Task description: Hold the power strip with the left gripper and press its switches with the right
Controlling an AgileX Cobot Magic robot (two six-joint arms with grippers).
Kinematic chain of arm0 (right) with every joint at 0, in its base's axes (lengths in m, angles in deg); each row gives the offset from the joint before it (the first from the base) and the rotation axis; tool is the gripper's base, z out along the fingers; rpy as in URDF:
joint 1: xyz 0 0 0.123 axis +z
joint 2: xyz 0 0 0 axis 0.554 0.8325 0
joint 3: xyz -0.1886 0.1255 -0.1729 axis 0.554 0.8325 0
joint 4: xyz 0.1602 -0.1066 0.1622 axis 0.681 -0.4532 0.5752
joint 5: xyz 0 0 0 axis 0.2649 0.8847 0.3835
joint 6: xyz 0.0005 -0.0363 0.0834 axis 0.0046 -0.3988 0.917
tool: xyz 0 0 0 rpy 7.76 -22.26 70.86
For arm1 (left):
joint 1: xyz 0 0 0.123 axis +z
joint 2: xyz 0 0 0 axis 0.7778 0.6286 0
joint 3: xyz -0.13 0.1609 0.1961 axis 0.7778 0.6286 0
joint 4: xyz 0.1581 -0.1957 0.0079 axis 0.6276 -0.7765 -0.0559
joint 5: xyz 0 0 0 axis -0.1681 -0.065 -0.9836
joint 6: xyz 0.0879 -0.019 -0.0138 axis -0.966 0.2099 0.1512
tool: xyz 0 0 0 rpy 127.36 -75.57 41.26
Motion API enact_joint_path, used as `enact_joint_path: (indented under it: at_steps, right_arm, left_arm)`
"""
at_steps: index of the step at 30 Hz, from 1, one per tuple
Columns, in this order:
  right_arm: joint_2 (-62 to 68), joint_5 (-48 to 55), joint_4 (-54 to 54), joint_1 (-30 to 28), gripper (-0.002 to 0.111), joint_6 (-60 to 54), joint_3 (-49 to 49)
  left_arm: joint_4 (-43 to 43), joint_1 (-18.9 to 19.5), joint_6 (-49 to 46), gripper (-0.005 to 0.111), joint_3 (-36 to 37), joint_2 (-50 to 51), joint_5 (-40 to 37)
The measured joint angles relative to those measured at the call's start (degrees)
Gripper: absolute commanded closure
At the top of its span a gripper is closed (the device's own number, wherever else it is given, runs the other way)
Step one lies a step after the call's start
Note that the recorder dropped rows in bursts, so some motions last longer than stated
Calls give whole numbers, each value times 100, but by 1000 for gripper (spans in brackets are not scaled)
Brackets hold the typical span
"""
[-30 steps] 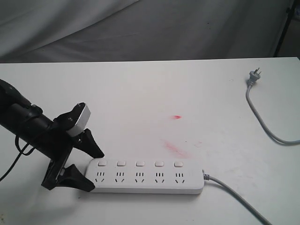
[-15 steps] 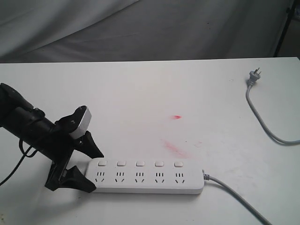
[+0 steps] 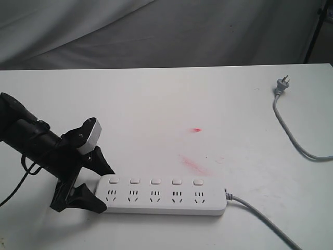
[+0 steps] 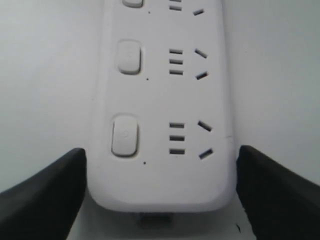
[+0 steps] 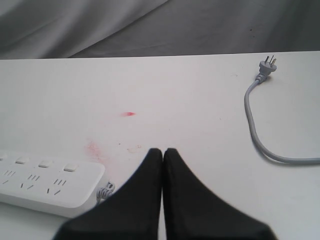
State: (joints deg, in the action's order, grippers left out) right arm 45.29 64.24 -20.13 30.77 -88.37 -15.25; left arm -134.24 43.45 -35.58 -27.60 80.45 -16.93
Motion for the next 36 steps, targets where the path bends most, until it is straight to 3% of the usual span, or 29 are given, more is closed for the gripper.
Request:
enact_joint_path:
  at_steps: [8, 36]
  right_arm:
    - [0, 0, 0, 0, 108, 0, 0]
    - [0, 0, 0, 0, 108, 0, 0]
  left_arm:
    - [0, 0, 0, 61, 0, 0, 0]
    - [0, 0, 0, 61, 0, 0, 0]
